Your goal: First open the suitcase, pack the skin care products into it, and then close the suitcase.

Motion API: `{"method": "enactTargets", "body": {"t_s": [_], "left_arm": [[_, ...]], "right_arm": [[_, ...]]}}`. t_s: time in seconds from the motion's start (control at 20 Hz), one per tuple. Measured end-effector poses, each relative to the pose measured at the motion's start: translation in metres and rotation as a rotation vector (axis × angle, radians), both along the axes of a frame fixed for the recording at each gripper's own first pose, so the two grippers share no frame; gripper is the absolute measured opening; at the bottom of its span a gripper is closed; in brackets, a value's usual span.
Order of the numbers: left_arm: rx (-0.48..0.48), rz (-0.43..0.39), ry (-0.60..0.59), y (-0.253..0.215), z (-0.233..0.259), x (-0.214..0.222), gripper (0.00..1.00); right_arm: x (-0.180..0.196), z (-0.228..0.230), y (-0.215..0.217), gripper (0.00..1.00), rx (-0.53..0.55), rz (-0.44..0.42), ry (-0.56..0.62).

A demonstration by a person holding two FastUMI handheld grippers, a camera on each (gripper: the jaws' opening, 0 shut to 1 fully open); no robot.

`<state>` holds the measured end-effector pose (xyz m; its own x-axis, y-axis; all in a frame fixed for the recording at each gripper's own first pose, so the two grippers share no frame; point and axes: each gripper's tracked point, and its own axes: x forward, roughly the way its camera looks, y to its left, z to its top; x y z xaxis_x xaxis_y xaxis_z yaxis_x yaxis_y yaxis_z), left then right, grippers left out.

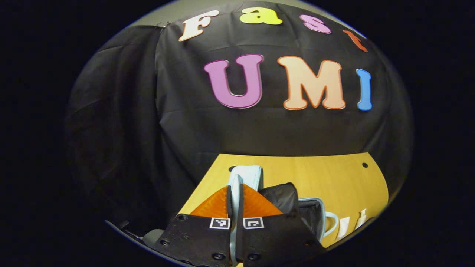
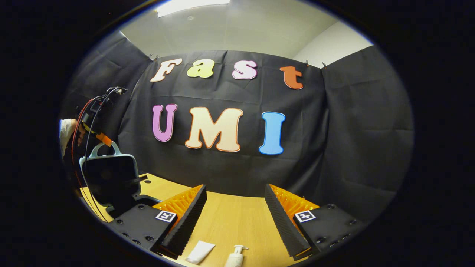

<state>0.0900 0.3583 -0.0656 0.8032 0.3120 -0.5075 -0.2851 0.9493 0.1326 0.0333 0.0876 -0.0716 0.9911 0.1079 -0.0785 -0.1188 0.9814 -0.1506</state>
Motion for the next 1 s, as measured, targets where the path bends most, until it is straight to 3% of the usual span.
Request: {"method": "enactTargets", "body": {"t_s": [0.25, 0.5, 0.85, 1.0], "left_arm": [[0.004, 0.1, 0.068, 0.093, -0.042, -0.025, 0.0], [-0.062, 0.206, 0.138, 0.175, -0.132, -0.056, 0.0], [-0.17, 0.25, 0.292, 0.205, -0.252, -0.074, 0.0], [-0.159, 0.27, 0.339, 0.212, -0.273, -0.079, 0.0]], "right_arm": [[0.002, -0.008, 0.034, 1.0, -0.037, 0.013, 0.016], [-0.001, -0.021, 0.062, 1.0, -0.07, 0.016, 0.048], [-0.005, -0.046, 0.08, 1.0, -0.128, 0.008, 0.123], [-0.005, -0.047, 0.084, 1.0, -0.167, 0.007, 0.128]]}}
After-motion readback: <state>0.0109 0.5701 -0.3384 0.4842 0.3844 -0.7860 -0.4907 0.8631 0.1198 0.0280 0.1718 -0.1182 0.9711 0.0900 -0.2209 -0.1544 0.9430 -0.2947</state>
